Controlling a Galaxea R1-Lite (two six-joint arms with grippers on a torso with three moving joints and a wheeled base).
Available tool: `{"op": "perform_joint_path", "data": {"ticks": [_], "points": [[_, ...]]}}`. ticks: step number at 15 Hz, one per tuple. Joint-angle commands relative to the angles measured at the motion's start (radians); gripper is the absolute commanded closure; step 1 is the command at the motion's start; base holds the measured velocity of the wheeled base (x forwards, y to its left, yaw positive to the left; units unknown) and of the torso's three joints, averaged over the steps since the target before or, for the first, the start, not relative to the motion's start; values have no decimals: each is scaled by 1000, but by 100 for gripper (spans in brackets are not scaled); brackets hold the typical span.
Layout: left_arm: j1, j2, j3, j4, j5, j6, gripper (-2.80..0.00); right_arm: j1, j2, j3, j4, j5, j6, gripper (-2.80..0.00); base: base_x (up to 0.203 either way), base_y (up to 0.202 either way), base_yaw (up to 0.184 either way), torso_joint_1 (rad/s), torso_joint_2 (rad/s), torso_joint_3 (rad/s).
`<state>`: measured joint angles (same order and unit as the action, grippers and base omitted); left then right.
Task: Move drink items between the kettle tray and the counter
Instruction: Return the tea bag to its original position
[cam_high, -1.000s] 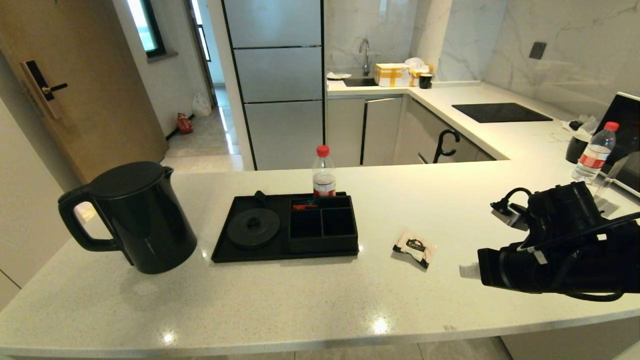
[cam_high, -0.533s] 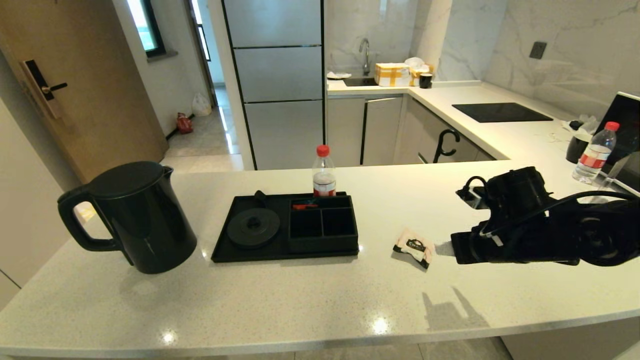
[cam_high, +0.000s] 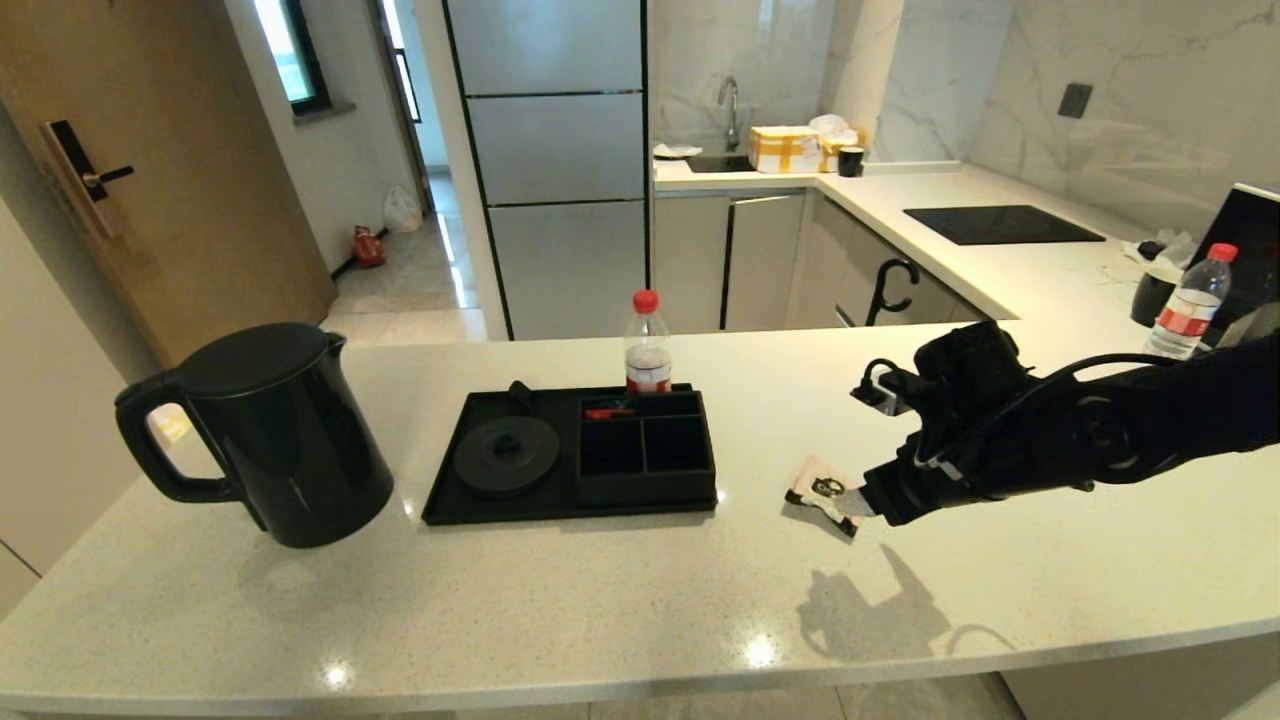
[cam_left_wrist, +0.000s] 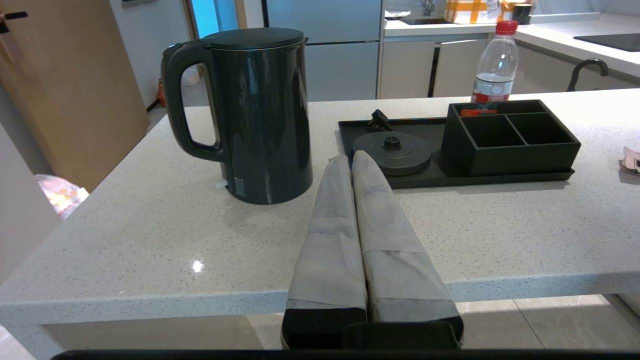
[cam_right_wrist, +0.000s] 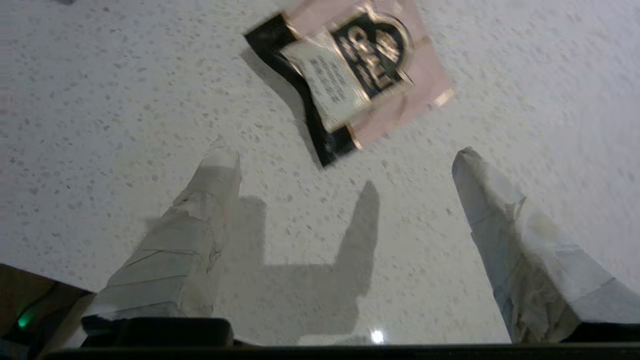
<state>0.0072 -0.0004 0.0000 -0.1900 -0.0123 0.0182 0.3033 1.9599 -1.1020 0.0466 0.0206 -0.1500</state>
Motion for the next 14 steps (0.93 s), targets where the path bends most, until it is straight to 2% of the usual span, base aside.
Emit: {"op": "perform_joint_path", "data": {"ticks": [1,5,11,14], "points": [[0,0,40,-2,0,0,0,11,57,-32,2,1,-15,-280,0,0,0,0,0,0],[0,-1,40,-2,0,0,0,11,131,-93,10,1,-85,-280,0,0,0,0,0,0],[0,-1,40,-2,0,0,0,11,227,-199,10,-2,-92,-280,0,0,0,0,0,0],[0,-1,40,-2,0,0,0,10,274,-246,22,-7,-122,-280,0,0,0,0,0,0]]}}
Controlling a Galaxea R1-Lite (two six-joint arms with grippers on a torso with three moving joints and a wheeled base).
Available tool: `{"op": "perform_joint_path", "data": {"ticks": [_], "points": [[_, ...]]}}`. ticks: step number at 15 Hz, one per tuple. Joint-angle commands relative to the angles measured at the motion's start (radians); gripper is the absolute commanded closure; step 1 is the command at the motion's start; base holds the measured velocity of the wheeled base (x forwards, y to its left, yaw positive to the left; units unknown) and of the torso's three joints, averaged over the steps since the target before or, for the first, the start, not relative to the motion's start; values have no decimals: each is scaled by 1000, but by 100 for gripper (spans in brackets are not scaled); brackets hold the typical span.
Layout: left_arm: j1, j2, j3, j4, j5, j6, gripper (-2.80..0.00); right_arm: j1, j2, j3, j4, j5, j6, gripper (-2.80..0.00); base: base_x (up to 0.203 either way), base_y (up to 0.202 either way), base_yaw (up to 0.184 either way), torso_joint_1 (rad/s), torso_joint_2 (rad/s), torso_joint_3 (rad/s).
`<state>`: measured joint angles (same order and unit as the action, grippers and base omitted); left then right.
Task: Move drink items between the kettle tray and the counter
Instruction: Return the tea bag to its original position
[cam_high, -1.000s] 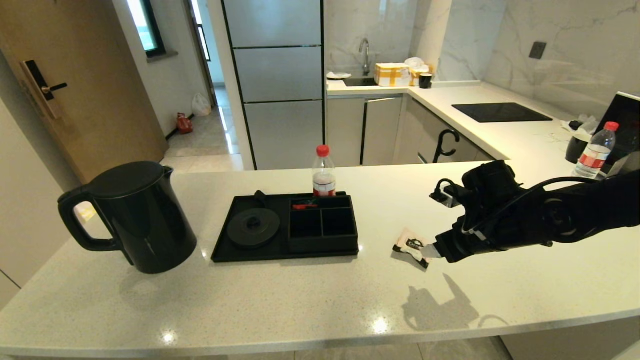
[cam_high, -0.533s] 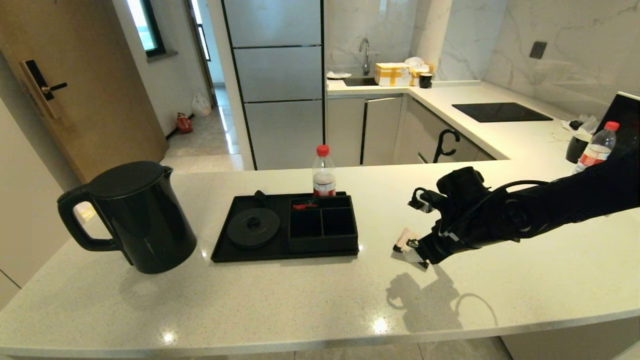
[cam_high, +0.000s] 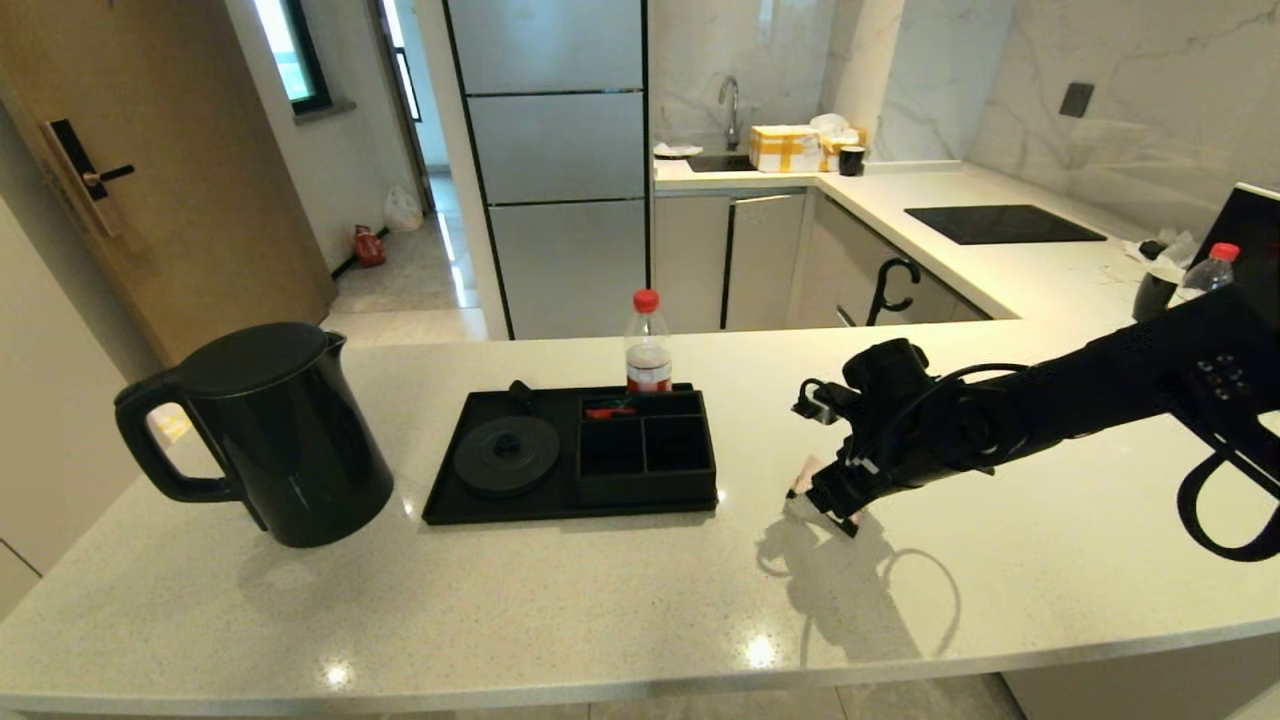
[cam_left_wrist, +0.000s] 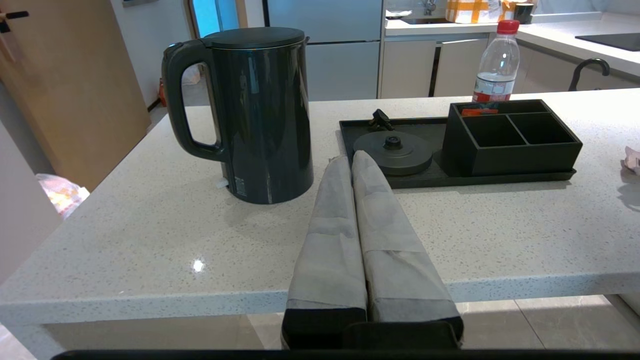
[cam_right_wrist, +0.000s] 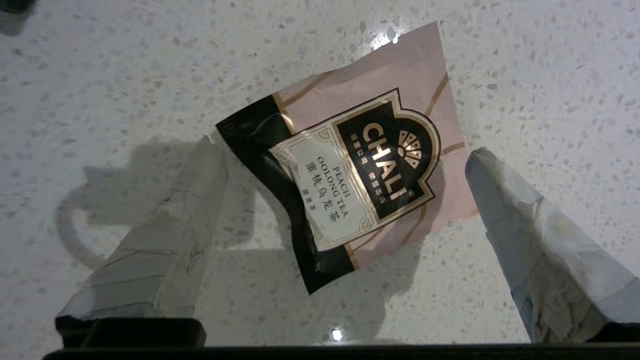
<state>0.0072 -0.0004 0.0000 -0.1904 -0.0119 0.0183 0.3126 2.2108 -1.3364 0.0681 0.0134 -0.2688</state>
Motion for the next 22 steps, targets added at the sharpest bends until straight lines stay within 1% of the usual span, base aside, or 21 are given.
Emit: {"op": "perform_joint_path", "data": {"ticks": [1,3,5,11,15,16,22], "points": [[0,-1,40,-1,0,0,0,0,23,-12,1,0,-3,-280,0,0,0,0,0,0],[1,0,40,-1,0,0,0,-2,17,-7,8,-3,-30,-280,0,0,0,0,0,0],[0,0,40,-1,0,0,0,-7,19,-9,23,-3,-37,-280,0,0,0,0,0,0],[0,-1,40,-1,0,0,0,-13,43,-17,15,-7,-32,-280,0,0,0,0,0,0],[2,-1,40,-1,0,0,0,-10,53,-21,13,-32,-32,-280,0,0,0,0,0,0],[1,-1,40,-1,0,0,0,-10,53,-21,13,-32,-32,0,0,0,0,0,0,0],[0,0,40,-1,0,0,0,-12,49,-10,13,-27,-30,0,0,0,0,0,0,0]]}}
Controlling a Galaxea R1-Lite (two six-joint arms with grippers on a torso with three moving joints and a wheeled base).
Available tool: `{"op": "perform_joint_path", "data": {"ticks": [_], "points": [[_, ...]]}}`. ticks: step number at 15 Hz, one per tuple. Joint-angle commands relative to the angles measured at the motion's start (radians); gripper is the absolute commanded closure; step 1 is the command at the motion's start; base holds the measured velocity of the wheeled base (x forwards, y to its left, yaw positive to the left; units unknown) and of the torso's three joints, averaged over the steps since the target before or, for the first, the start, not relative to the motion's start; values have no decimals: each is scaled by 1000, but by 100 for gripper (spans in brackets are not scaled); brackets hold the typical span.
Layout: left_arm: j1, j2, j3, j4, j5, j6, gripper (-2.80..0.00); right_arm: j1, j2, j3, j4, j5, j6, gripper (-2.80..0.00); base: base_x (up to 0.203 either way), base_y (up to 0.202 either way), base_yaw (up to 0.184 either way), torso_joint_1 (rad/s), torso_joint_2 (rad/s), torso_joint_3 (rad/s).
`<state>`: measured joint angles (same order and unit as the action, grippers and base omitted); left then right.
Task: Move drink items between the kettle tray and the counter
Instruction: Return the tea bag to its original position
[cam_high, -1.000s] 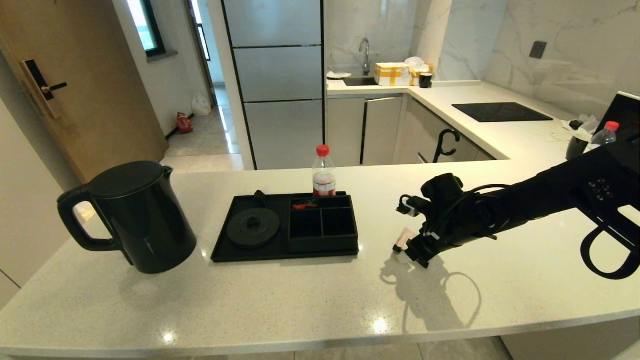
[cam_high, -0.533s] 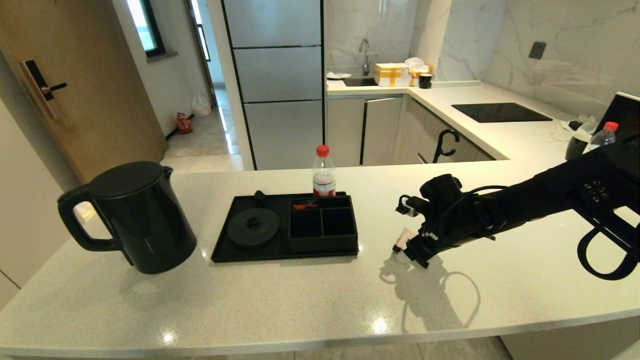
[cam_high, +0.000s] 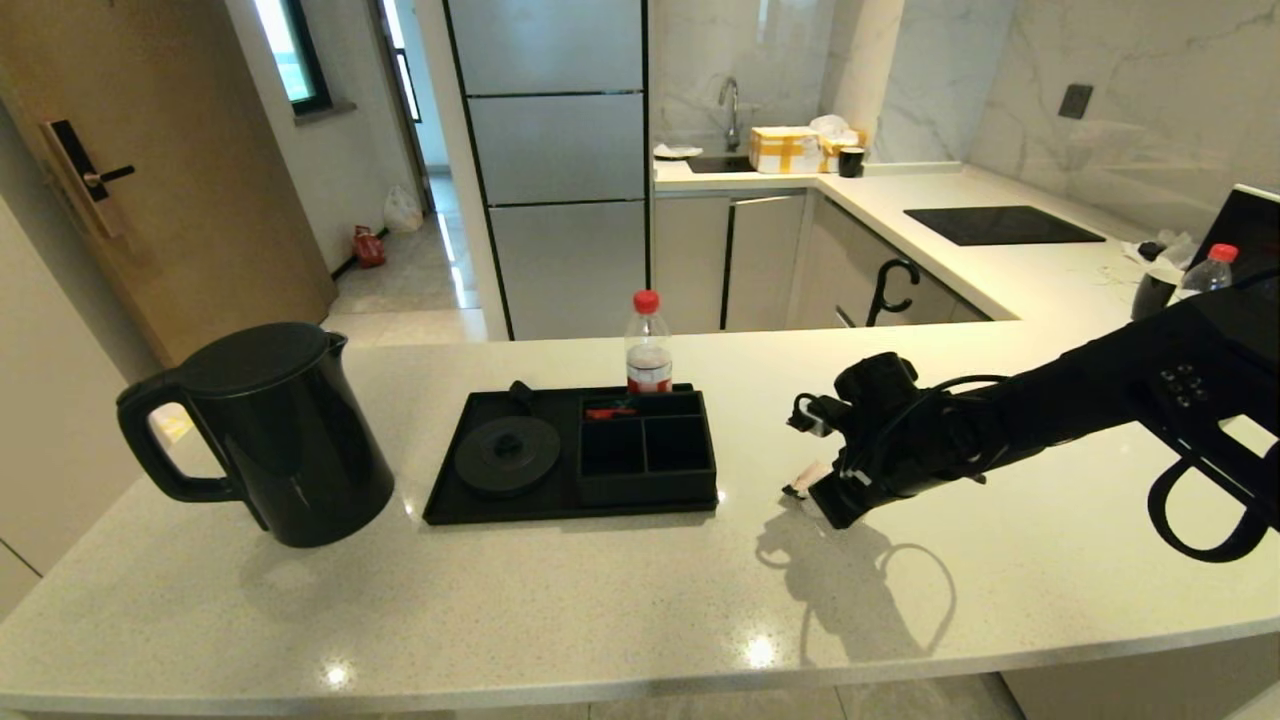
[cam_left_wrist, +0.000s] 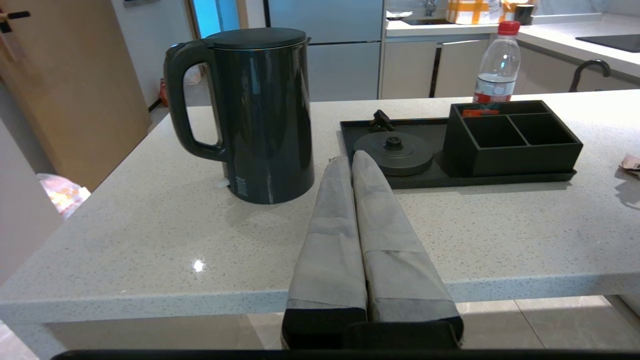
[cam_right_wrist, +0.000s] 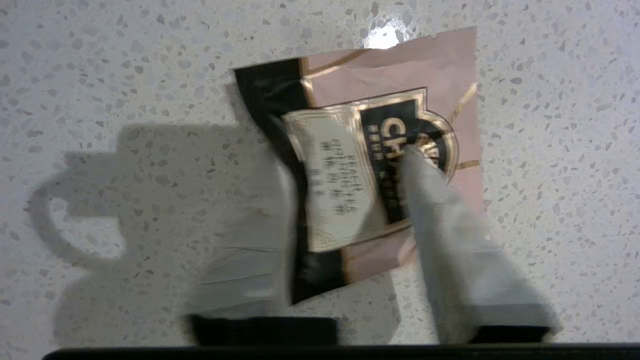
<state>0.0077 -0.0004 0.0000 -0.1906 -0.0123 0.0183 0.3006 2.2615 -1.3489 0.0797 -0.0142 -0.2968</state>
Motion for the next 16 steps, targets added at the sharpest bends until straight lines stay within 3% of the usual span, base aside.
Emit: {"op": "perform_joint_path", "data": {"ticks": [1,8,11,14,16], "points": [[0,-1,40,-1,0,0,0,0,-3,2,2,2,-2,0,0,0,0,0,0,0],[0,-1,40,-1,0,0,0,0,-31,10,3,4,16,0,0,0,0,0,0,0],[0,-1,40,-1,0,0,0,29,-135,4,3,16,128,0,0,0,0,0,0,0],[0,-1,40,-1,0,0,0,132,-211,-9,2,10,287,0,0,0,0,0,0,0],[0,0,40,-1,0,0,0,150,-225,-18,2,10,318,0,0,0,0,0,0,0]]}}
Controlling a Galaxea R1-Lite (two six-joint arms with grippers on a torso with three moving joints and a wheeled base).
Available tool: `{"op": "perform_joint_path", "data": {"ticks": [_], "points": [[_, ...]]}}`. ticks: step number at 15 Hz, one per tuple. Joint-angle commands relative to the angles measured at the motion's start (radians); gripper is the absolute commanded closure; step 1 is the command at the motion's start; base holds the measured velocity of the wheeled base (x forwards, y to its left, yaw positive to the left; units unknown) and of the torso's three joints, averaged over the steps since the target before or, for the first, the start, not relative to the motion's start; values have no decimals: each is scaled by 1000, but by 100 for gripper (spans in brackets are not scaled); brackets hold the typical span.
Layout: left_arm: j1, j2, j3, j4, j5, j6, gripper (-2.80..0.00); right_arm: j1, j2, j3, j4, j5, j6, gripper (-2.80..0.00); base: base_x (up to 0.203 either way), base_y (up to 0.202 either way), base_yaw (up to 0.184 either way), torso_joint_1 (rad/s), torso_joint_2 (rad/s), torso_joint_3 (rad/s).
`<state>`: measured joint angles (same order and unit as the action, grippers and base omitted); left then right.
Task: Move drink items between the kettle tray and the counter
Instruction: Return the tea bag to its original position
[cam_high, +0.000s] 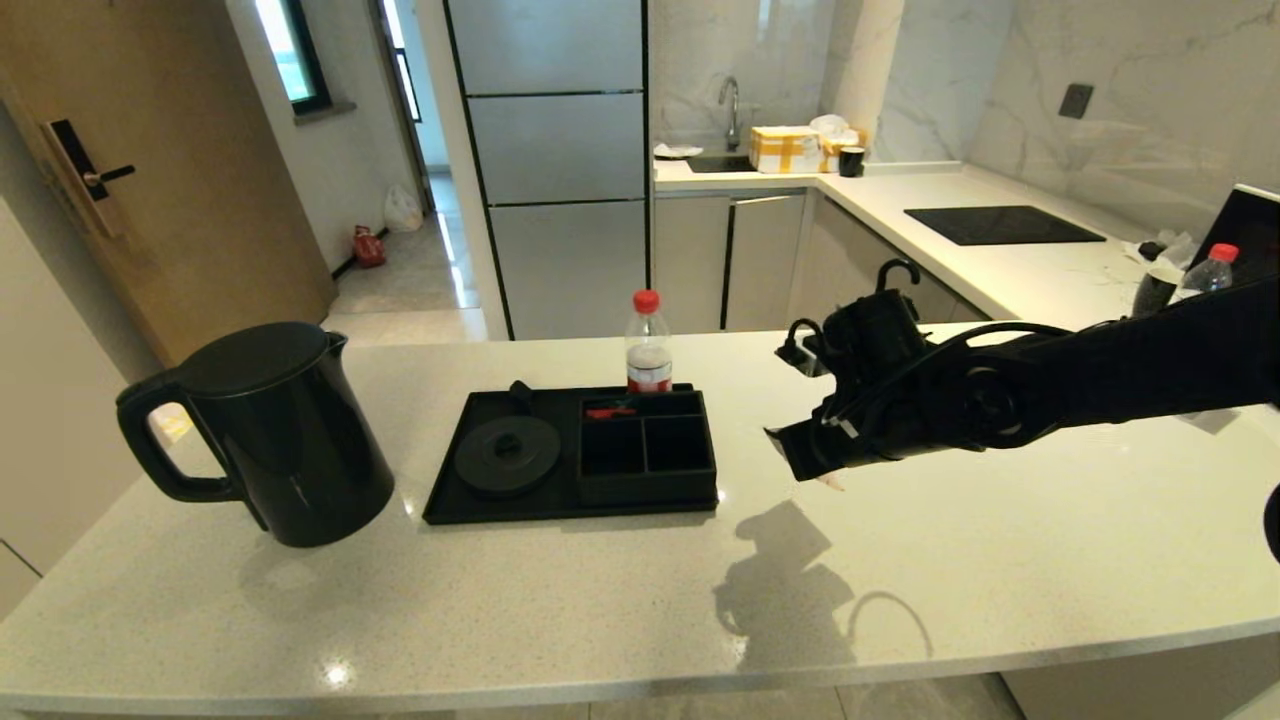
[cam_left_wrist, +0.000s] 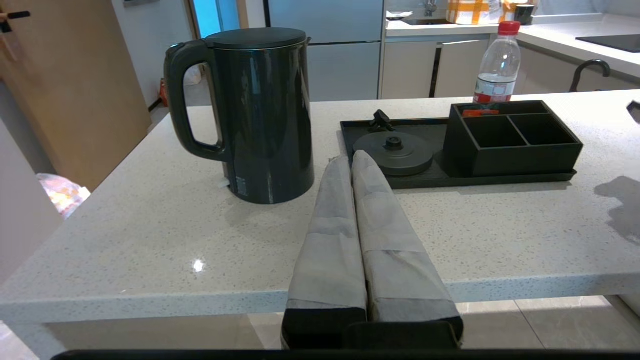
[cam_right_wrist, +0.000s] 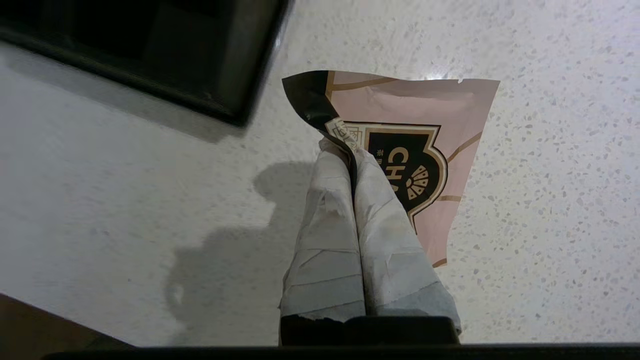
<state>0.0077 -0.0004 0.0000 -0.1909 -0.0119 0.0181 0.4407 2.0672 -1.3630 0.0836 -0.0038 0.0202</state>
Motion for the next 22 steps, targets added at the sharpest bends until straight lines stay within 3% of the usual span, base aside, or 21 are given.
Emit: {"op": "perform_joint_path", "data": {"ticks": [1,6,8,9,13,18,22], "points": [[0,0,40,-1,0,0,0,60,-53,-18,-1,1,42,0,0,0,0,0,0,0],[2,0,40,-1,0,0,0,171,-65,-62,1,12,107,0,0,0,0,0,0,0],[1,0,40,-1,0,0,0,202,-70,-87,2,74,167,0,0,0,0,0,0,0],[0,0,40,-1,0,0,0,206,-70,-91,2,114,169,0,0,0,0,0,0,0],[0,0,40,-1,0,0,0,207,-69,-93,2,119,170,0,0,0,0,0,0,0],[0,0,40,-1,0,0,0,207,67,-183,-1,205,167,0,0,0,0,0,0,0],[0,0,40,-1,0,0,0,207,83,-185,-2,217,159,0,0,0,0,0,0,0]]}}
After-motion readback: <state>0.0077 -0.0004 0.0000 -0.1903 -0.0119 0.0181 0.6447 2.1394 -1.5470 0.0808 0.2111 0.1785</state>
